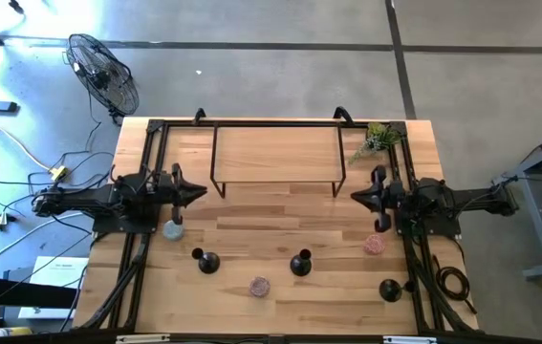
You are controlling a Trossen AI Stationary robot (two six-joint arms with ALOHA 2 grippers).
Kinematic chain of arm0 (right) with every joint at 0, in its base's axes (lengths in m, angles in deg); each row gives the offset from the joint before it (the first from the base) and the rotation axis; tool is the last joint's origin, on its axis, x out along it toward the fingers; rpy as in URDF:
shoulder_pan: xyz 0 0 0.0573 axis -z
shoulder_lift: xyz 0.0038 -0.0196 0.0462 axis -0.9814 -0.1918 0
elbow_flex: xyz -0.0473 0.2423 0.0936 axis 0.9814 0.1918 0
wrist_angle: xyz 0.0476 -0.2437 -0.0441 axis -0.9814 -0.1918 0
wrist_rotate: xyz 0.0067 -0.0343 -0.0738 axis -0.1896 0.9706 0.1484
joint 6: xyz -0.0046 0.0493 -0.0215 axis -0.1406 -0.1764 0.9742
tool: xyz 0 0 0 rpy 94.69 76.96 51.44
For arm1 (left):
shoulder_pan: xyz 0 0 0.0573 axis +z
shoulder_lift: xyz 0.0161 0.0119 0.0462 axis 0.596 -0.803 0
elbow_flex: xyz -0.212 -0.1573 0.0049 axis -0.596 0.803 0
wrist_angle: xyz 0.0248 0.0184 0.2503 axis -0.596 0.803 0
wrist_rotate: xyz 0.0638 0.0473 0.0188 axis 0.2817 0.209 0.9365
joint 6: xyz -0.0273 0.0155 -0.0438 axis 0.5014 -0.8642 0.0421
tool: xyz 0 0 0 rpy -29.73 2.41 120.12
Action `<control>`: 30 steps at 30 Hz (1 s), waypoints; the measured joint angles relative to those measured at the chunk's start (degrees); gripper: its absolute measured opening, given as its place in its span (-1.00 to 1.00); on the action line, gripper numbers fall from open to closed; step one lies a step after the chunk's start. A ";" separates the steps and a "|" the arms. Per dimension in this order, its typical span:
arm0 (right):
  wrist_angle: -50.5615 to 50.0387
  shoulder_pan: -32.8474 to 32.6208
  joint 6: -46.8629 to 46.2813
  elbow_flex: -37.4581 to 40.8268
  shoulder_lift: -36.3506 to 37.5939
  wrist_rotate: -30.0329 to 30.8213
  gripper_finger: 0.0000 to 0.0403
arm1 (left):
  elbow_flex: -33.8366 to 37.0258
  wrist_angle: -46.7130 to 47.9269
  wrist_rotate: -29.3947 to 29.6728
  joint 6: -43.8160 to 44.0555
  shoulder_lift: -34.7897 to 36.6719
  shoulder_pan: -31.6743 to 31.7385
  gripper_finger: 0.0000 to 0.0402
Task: Pick & Place candle stick holders
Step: Put the left black candle holder on the shelf
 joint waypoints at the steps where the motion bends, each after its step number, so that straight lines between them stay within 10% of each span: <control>1: -0.02 0.00 -0.22 0.00 -0.01 -0.85 -0.86 | -0.08 -0.35 0.00 0.00 0.00 0.00 -0.65; 12: 4.22 0.00 -1.52 -0.02 -0.01 -1.92 -0.71 | -0.21 -1.09 2.68 3.14 0.02 0.00 0.08; 30: 7.75 0.00 -10.53 -0.04 -0.01 3.11 -0.71 | -0.41 -3.10 15.97 3.65 0.00 0.00 0.14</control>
